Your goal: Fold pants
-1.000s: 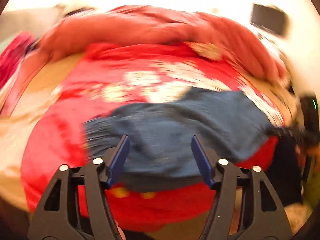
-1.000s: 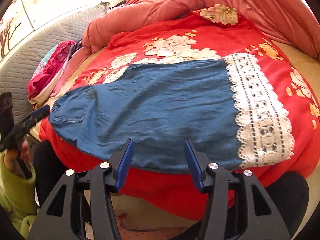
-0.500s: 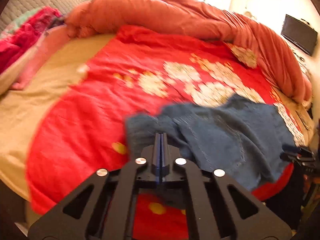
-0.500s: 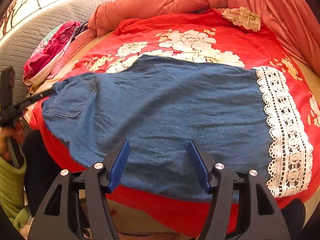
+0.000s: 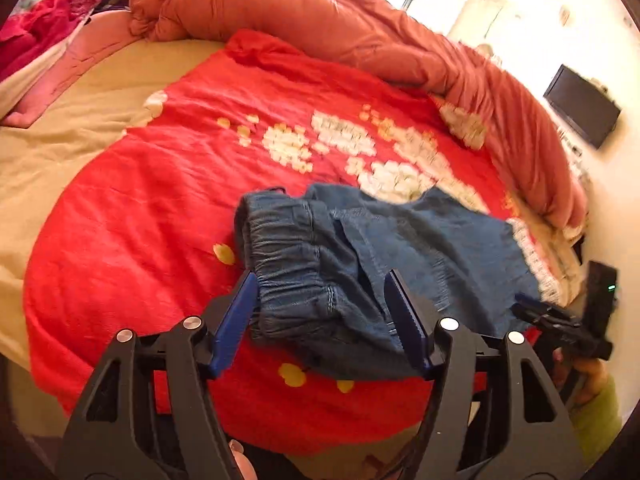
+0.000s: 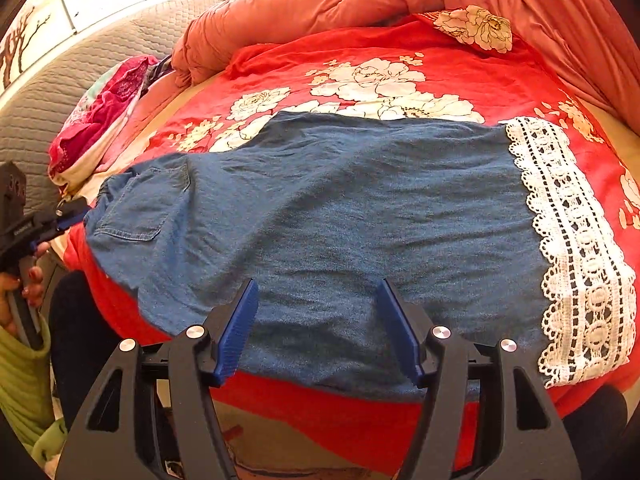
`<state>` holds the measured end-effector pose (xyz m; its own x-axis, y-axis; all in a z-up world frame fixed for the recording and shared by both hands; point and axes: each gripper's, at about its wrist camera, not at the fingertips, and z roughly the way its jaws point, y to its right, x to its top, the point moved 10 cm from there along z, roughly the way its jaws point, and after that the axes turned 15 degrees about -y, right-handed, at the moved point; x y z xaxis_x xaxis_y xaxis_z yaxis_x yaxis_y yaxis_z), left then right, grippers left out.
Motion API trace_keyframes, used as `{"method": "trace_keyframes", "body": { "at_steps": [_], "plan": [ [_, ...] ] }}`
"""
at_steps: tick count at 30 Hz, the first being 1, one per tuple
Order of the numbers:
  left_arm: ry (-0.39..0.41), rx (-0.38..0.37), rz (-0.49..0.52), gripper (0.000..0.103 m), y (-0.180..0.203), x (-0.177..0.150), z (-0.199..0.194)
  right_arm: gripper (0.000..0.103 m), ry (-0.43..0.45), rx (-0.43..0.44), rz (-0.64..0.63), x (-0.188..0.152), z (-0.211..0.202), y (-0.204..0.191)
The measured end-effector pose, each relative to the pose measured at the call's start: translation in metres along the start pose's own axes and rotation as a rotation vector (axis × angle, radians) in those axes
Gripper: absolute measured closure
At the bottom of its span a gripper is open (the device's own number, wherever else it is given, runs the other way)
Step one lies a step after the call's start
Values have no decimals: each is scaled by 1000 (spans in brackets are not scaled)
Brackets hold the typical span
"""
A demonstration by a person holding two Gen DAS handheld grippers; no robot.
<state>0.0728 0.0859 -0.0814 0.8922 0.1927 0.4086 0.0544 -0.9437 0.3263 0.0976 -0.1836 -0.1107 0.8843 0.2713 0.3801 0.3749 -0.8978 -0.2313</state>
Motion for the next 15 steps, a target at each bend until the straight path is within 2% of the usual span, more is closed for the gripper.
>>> {"method": "trace_keyframes", "body": {
  "at_steps": [3, 4, 5, 6, 10, 11, 12, 15],
  "plan": [
    [-28, 73, 22, 44, 5, -4, 17, 42, 3, 4, 7, -2, -2, 1],
    [-24, 96, 32, 51, 6, -4, 20, 42, 4, 8, 10, -2, -3, 2],
    [-15, 124, 50, 66, 7, -3, 21, 42, 4, 12, 14, -2, -3, 2],
    [-7, 127, 57, 69, 6, -1, 19, 42, 4, 13, 15, -2, -3, 3],
    [58, 168, 50, 72, -14, 12, -9, 42, 5, 11, 11, -3, -4, 2],
    [57, 148, 46, 72, -16, 14, -11, 42, 6, 18, 13, -3, -4, 2],
    [32, 126, 46, 71, -18, 12, -8, 42, 7, 18, 14, -3, -3, 2],
    [-49, 174, 63, 66, -24, 2, 19, 40, 7, 18, 16, -4, -2, 1]
  ]
}}
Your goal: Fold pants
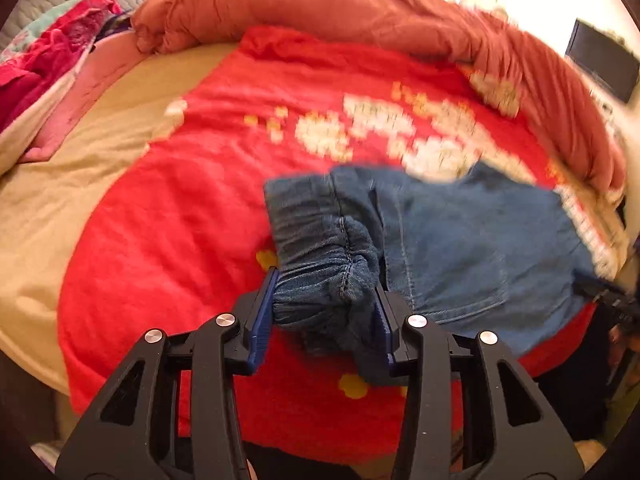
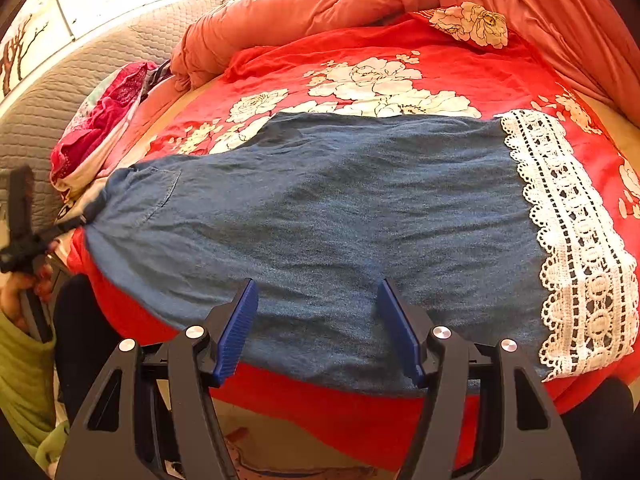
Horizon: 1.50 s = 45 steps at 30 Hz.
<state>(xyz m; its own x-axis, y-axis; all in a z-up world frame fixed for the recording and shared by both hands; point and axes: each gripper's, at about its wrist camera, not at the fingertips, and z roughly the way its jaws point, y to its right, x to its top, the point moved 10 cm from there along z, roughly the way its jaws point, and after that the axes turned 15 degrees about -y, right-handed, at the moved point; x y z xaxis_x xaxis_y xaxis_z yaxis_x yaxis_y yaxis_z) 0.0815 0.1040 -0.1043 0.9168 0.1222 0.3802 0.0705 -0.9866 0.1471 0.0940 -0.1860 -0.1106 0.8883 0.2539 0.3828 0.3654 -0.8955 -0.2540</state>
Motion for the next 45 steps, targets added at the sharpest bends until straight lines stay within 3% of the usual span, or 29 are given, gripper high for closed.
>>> {"method": "trace_keyframes", "body": {
  "at_steps": [6, 10, 14, 16, 21, 25, 29, 32, 35, 39, 42, 45],
  "plan": [
    [17, -1, -38, 52, -9, 0, -12, 40, 28, 12, 2, 1, -11, 0],
    [128, 41, -45, 51, -5, 0, -54, 39, 79, -12, 16, 3, -32, 9],
    [178, -45, 27, 47, 34, 11, -76, 39, 97, -36, 44, 6, -41, 26],
    [157, -103, 95, 46, 67, 16, -69, 39, 85, -51, 66, 4, -40, 35],
    [56, -152, 256, 46, 141, 18, -19, 36, 12, -61, 141, -10, -26, 61],
    [-75, -85, 284, 46, 149, 1, 35, 36, -7, -13, 146, -15, -20, 65],
    [-86, -66, 304, 46, 150, -1, 40, 36, 18, 53, 147, -11, -33, 64],
    [-68, -127, 283, 46, 155, 14, 25, 36, 143, 55, 157, 15, -71, 84],
    [-43, -136, 288, 44, 168, 43, 15, 36, 182, -1, 186, 44, -88, 122],
    [-59, -198, 283, 44, 195, 90, 24, 36, 141, 2, 254, 81, -74, 176],
    [-114, -206, 259, 44, 201, 114, 46, 37, 93, 121, 301, 96, -52, 197],
    [-142, -184, 246, 44, 201, 133, 69, 45, 41, 168, 313, 108, -29, 210]
  ]
}}
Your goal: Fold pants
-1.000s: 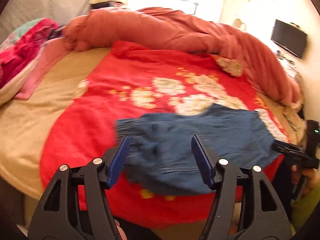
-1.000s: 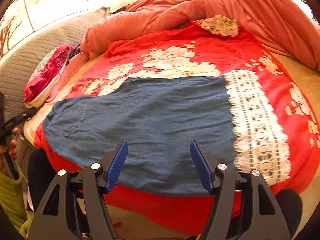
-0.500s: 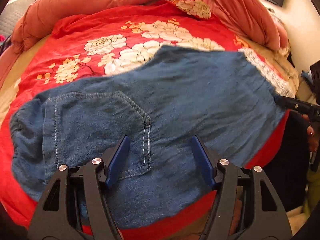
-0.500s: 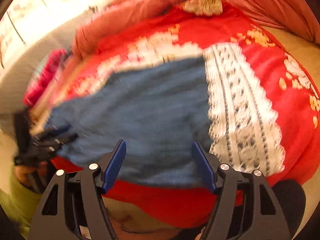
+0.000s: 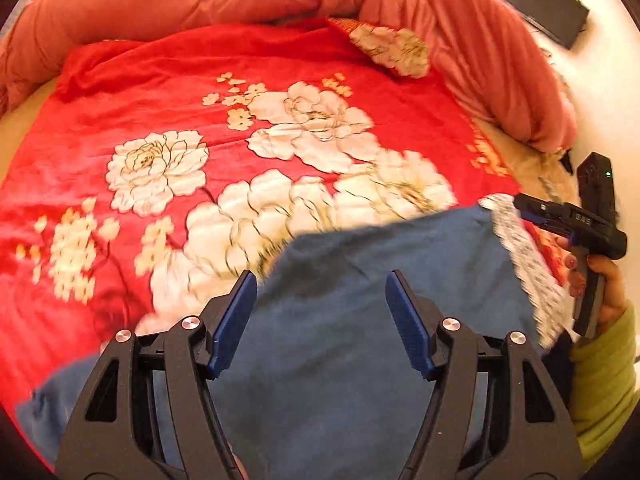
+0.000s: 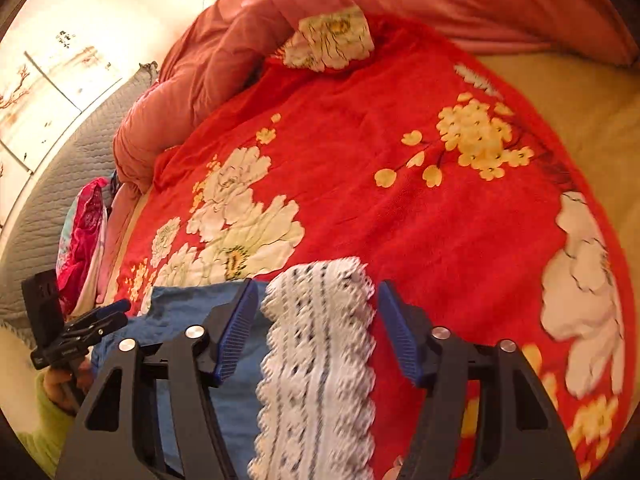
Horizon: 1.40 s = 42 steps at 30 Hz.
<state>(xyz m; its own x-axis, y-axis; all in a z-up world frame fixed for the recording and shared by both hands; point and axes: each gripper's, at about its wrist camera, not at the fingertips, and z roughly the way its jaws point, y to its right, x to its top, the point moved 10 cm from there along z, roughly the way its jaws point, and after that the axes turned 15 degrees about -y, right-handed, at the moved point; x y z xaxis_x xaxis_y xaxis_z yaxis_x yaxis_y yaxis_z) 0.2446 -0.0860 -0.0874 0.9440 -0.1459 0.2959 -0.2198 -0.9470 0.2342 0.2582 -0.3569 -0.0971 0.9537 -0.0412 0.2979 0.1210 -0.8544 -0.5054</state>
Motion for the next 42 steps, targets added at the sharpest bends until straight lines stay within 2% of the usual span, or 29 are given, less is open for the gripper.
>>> {"method": "trace_keyframes", "body": {
  "at_steps": [2, 4, 7, 8, 10, 11, 12, 13, 14, 16, 19, 21, 24, 27, 29, 31, 34, 36, 37, 38, 39, 40, 42],
  "plan": [
    [-22, -10, -6, 44, -5, 9, 12, 51, -36, 41, 0, 6, 15, 5],
    [-54, -41, -25, 44, -12, 14, 27, 52, -59, 67, -13, 5, 25, 5],
    [-103, -121, -41, 44, -14, 11, 46, 64, -56, 95, -49, 3, 27, 4],
    [-108, -144, -42, 44, -14, 10, 51, 71, -54, 117, -57, 1, 27, 2],
    [-100, -161, -28, 45, -10, 10, 54, 76, -44, 147, -79, -2, 26, -2],
    [-95, -171, -23, 50, -8, 11, 54, 78, -33, 150, -89, -2, 25, -4],
    [-94, -209, -13, 67, -2, 10, 53, 78, -13, 151, -104, -2, 21, -7],
    [-94, -239, -12, 88, 2, 10, 53, 79, 6, 149, -114, -2, 17, -10],
    [-95, -253, -14, 94, 4, 10, 53, 81, 30, 145, -127, -2, 12, -14],
    [-78, -257, -17, 98, 6, 12, 48, 83, 101, 120, -162, 0, -6, -21],
    [6, -254, -3, 100, 11, 25, 24, 84, 178, 35, -225, 8, -26, -34],
    [39, -206, 27, 100, 15, 35, 14, 84, 189, -64, -288, 20, -28, -41],
    [27, -111, 51, 101, 14, 43, 26, 84, 147, -155, -323, 33, -16, -40],
    [-9, -55, 65, 100, 9, 38, 49, 82, 21, -268, -327, 35, 21, -22],
    [-33, -17, 71, 99, 4, 29, 63, 78, -35, -311, -320, 29, 37, -8],
    [-28, -16, 64, 96, 1, 27, 70, 73, -35, -306, -303, 28, 40, -1],
    [-18, -38, 50, 96, -2, 28, 70, 52, -12, -328, -267, 29, 35, 10],
    [-6, -45, 44, 94, -4, 28, 68, 50, 5, -325, -253, 29, 32, 14],
    [-2, -43, 40, 92, -5, 28, 67, 42, 22, -326, -242, 29, 28, 14],
    [5, -37, 31, 90, -7, 27, 63, 40, 47, -331, -228, 29, 21, 16],
    [5, -23, 20, 87, -10, 25, 59, 40, 95, -307, -203, 29, 7, 17],
    [5, 3, 8, 78, -13, 23, 54, 40, 130, -264, -181, 28, -4, 15],
    [28, 53, -12, 69, -18, 17, 40, 40, 221, -148, -117, 21, -35, 13]
  ]
}}
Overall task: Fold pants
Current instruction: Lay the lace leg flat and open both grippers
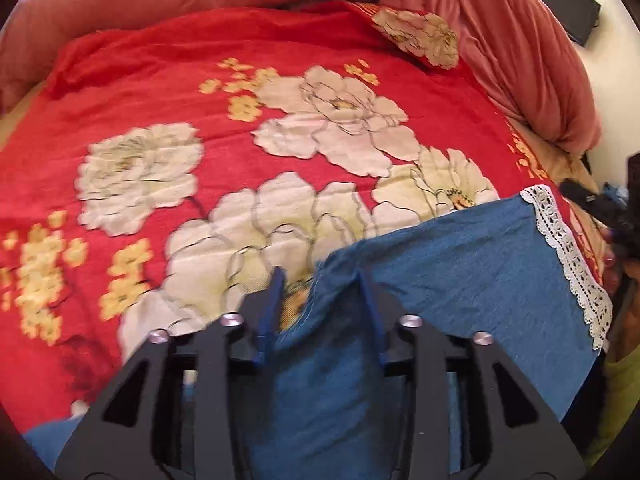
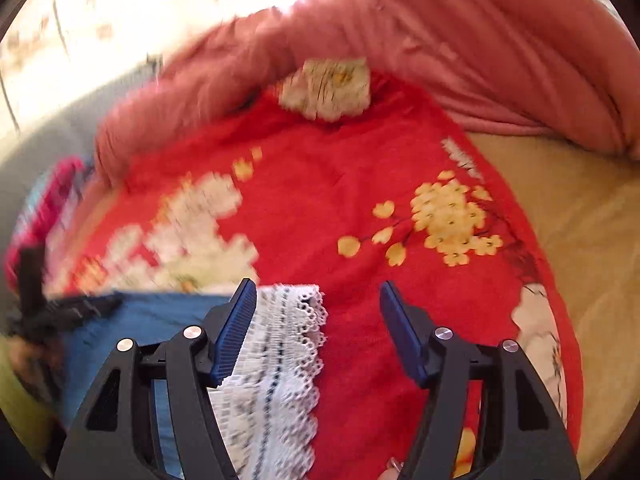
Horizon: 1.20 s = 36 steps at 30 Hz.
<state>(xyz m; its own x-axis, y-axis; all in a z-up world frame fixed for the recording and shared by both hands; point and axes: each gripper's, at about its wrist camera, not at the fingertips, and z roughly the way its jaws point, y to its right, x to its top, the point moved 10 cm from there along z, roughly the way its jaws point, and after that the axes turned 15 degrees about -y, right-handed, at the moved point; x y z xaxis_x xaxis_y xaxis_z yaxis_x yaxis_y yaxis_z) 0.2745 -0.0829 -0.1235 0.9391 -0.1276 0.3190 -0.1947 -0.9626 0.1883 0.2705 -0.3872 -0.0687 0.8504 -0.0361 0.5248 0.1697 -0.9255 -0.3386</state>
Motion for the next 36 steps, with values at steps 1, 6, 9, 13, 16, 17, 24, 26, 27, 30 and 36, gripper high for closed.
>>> {"method": "trace_keyframes", "body": {
  "at_steps": [1, 6, 9, 13, 16, 17, 24, 26, 27, 30, 36],
  "plan": [
    [12, 2, -8, 69, 0, -4, -7, 39, 24, 16, 23, -2, -11, 1],
    [90, -31, -26, 68, 11, -37, -42, 37, 129, -3, 39, -30, -65, -16],
    [112, -30, -6, 67, 27, -60, -52, 37, 144, -43, -69, -53, -76, -58],
    [99, -4, 39, 64, 47, -90, -53, 37, 47, -17, -242, -95, -50, -129],
    [77, 42, 83, 58, 56, -108, -48, 38, -32, -78, -317, -119, -27, -148],
    [70, 68, 94, 57, 55, -113, -46, 38, -52, -111, -318, -124, -22, -146],
    [60, 142, 90, 48, 32, -139, -44, 38, -160, -147, -152, -145, -18, -87],
    [67, 135, 88, 48, 30, -141, -44, 40, -157, -132, -125, -147, -23, -79],
    [71, 134, 89, 47, 30, -141, -43, 40, -165, -122, -114, -149, -21, -77],
    [77, 118, 78, 47, 28, -142, -38, 40, -190, -144, -121, -154, -15, -78],
    [90, 89, 54, 46, 28, -142, -40, 38, -182, -115, -98, -155, -18, -77]
  ]
}}
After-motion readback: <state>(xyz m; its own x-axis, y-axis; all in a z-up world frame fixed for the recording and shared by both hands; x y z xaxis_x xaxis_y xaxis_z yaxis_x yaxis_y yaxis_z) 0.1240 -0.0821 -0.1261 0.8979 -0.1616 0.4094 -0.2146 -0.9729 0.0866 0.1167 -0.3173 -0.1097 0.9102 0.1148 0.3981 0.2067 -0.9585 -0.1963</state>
